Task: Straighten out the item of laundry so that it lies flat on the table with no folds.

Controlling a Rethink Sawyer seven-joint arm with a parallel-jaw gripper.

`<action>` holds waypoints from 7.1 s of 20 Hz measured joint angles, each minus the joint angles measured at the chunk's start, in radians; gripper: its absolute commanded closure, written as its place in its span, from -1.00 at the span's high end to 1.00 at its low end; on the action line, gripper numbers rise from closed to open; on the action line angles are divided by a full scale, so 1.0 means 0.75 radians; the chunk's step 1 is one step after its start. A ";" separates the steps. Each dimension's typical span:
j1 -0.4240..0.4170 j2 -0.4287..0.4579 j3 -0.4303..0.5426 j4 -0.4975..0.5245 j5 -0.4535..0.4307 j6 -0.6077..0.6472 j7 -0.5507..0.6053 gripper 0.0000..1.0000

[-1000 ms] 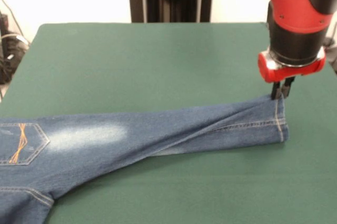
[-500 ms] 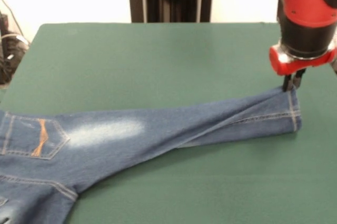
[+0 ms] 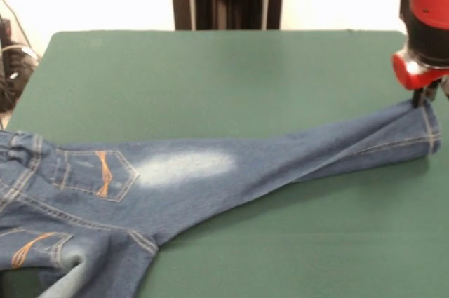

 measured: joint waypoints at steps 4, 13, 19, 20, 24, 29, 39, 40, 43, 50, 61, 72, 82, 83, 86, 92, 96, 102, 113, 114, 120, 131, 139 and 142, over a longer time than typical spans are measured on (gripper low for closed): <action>0.001 -0.017 0.025 0.011 0.000 0.002 0.000 -1.00; -0.003 -0.082 0.082 0.062 -0.035 0.015 0.000 -1.00; -0.017 -0.156 0.094 0.116 -0.049 0.054 0.000 -1.00; -0.022 -0.168 0.095 0.119 -0.050 0.065 0.000 -1.00; -0.041 -0.197 0.095 0.119 -0.050 0.110 0.000 -1.00; -0.043 -0.200 0.095 0.119 -0.067 0.121 0.000 -1.00; -0.043 -0.195 0.096 0.119 -0.127 0.121 0.000 -1.00; -0.043 -0.195 0.096 0.119 -0.128 0.121 0.000 -1.00; -0.043 -0.196 0.097 0.119 -0.130 0.121 0.000 1.00; -0.043 -0.196 0.105 0.119 -0.135 0.122 0.000 1.00; -0.110 -0.195 0.172 0.119 -0.170 0.127 0.000 1.00; -0.447 -0.275 0.119 0.093 -0.442 0.128 0.000 1.00; -0.727 -0.289 0.089 -0.190 -0.637 0.230 0.000 1.00; -0.747 -0.289 0.088 -0.223 -0.651 0.240 0.000 1.00; -0.827 -0.282 0.089 -0.359 -0.696 0.255 0.000 1.00; -0.972 -0.241 0.105 -0.598 -0.723 0.256 0.000 1.00; -1.036 -0.234 0.134 -0.649 -0.727 0.256 0.000 1.00; -1.082 -0.226 0.170 -0.653 -0.731 0.251 0.000 1.00; -1.083 -0.199 0.197 -0.653 -0.756 0.145 0.000 1.00; -1.082 -0.192 0.198 -0.651 -0.761 0.125 0.000 1.00; -1.068 -0.193 0.199 -0.548 -0.780 -0.106 0.000 1.00; -1.063 -0.152 0.177 -0.442 -0.757 -0.428 0.000 1.00; -1.066 0.105 0.135 -0.750 -0.692 -0.304 0.000 1.00; -1.073 0.267 0.116 -0.964 -0.679 -0.197 0.000 1.00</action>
